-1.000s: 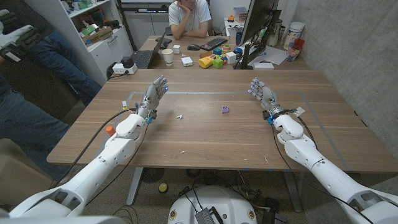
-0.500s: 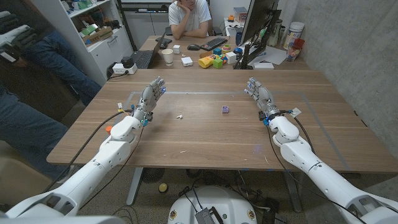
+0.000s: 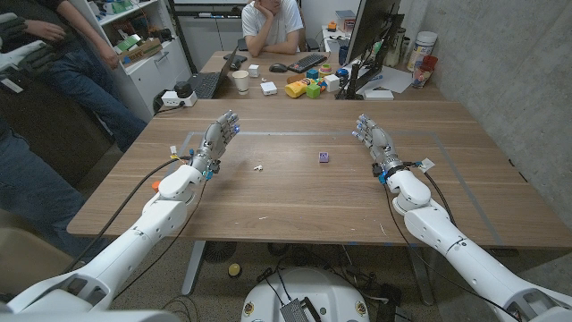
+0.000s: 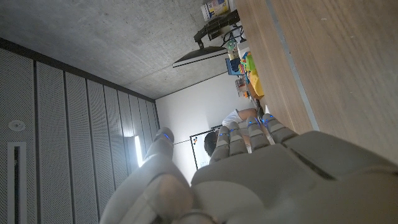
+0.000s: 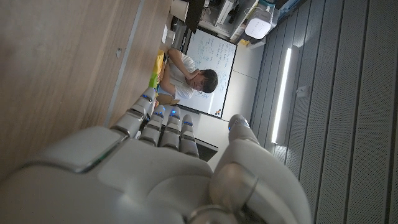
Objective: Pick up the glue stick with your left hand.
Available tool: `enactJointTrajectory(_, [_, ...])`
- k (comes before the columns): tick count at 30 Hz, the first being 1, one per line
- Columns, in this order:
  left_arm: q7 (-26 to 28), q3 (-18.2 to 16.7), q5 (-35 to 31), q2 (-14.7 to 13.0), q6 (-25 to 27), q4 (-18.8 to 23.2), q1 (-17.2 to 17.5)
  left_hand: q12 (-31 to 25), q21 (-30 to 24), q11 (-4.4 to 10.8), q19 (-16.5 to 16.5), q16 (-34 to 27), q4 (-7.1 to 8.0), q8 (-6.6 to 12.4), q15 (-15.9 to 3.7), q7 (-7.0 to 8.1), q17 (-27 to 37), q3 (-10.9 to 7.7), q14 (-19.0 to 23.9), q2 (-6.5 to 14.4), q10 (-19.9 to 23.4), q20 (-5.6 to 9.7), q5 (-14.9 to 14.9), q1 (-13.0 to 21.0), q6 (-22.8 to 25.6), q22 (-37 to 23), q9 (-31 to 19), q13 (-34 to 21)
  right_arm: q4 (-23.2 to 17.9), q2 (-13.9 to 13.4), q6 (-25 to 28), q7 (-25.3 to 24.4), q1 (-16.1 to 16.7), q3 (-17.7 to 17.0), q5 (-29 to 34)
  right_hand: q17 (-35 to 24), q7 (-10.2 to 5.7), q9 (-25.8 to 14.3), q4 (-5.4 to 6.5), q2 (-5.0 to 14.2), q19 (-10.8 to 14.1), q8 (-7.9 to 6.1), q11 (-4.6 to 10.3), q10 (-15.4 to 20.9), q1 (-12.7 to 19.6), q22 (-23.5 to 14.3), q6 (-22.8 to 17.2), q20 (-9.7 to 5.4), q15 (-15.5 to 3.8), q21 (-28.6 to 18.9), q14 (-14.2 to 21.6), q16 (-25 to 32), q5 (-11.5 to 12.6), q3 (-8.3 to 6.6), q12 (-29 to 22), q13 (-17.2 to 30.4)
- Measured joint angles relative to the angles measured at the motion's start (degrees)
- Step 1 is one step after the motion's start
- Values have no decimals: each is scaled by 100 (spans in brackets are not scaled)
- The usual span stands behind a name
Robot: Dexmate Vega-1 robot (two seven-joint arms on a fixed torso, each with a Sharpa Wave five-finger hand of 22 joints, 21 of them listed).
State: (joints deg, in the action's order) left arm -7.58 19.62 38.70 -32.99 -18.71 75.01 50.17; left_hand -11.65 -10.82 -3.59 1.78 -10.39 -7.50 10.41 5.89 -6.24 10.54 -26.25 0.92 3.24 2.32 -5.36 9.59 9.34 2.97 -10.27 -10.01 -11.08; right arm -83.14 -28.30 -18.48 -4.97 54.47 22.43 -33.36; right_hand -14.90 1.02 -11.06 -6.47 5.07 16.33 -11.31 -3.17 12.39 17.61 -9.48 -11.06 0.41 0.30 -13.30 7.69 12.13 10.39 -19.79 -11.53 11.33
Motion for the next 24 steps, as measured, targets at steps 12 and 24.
enactJointTrajectory(12, [152, 52, -98, -120, 286, 300, -73, -12, 0, -12, -2, -24, -23, 23, -1, 0, -15, -23, 1, 24, 12, -61, 20, 21, 0, 1, 0, 0, -52, -95, 92, -35, 69, -64, -53, 27, -30, 0, 0, 0, 0, 0, 0, 0, 0, -27, -30, 0, 0, 0, 0, 0, 0, 0, 0, 0])
enactJointTrajectory(24, [509, -85, -79, -473, 771, 1017, 161, -45, -25, -53, -74, -26, -84, 23, 55, -52, -15, -84, 60, 77, 95, -133, 40, 119, 53, 1, -26, 1, -27, -152, 152, -4, 24, -103, -92, 27, -30, 1, 0, 0, -1, 0, 0, 0, 0, -27, -30, 0, 0, 61, 0, 0, 0, 0, 0, -1])
